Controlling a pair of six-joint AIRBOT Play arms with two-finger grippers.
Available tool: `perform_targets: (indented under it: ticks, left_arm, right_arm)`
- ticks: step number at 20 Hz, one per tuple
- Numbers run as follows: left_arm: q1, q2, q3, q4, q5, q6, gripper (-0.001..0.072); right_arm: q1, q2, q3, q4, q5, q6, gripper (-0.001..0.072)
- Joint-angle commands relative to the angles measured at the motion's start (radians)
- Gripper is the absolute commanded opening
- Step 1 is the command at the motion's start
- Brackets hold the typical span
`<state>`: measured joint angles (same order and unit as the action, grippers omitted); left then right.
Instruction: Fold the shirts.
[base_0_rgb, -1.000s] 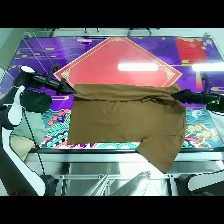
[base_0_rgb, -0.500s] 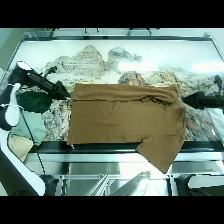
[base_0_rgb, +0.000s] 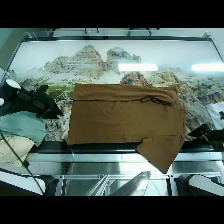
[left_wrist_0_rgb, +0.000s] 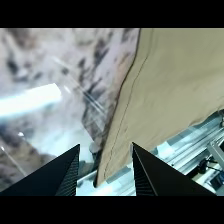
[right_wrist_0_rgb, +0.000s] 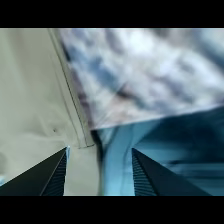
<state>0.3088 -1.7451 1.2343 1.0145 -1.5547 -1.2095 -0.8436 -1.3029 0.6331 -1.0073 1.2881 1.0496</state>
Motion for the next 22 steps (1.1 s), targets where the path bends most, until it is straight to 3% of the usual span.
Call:
perform_targets:
  ticks: [1,5,6,7,15,16,18,19,22]
  left_arm:
    - [0.003,0.071,-0.212,0.005,0.087,0.024,0.0334]
    - [-0.020,0.082,-0.341,0.002,0.188,0.027,0.0313]
    - [-0.032,0.083,-0.354,-0.016,0.183,0.045,0.0293]
    - [-0.043,0.083,-0.360,-0.024,0.178,0.045,0.0294]
    - [-0.121,0.083,-0.357,-0.019,0.179,0.049,0.0291]
    - [-0.121,0.083,-0.357,-0.021,0.187,0.050,0.0264]
    - [-0.136,0.083,-0.358,-0.021,0.229,0.061,0.0075]
    - [-0.151,0.083,-0.358,-0.022,0.251,0.066,0.0026]
    - [-0.185,0.083,-0.355,-0.021,0.263,0.089,0.0025]
  right_arm:
    - [0.051,-0.019,-0.121,0.035,-0.039,0.021,0.0453]
    - [0.171,-0.061,-0.140,0.089,-0.105,0.020,0.0426]
    - [0.179,-0.061,-0.140,0.125,-0.114,0.002,0.0298]
    - [0.179,-0.061,-0.140,0.158,-0.114,-0.015,0.0255]
    - [0.178,-0.060,-0.140,0.143,-0.023,-0.013,0.0258]
    - [0.178,-0.060,-0.140,0.129,-0.015,-0.002,0.0259]
    - [0.178,-0.053,-0.140,0.073,0.020,0.035,0.0280]
    - [0.178,-0.043,-0.142,0.026,0.037,0.069,0.0325]
    - [0.178,0.017,-0.172,-0.077,0.059,0.156,0.0322]
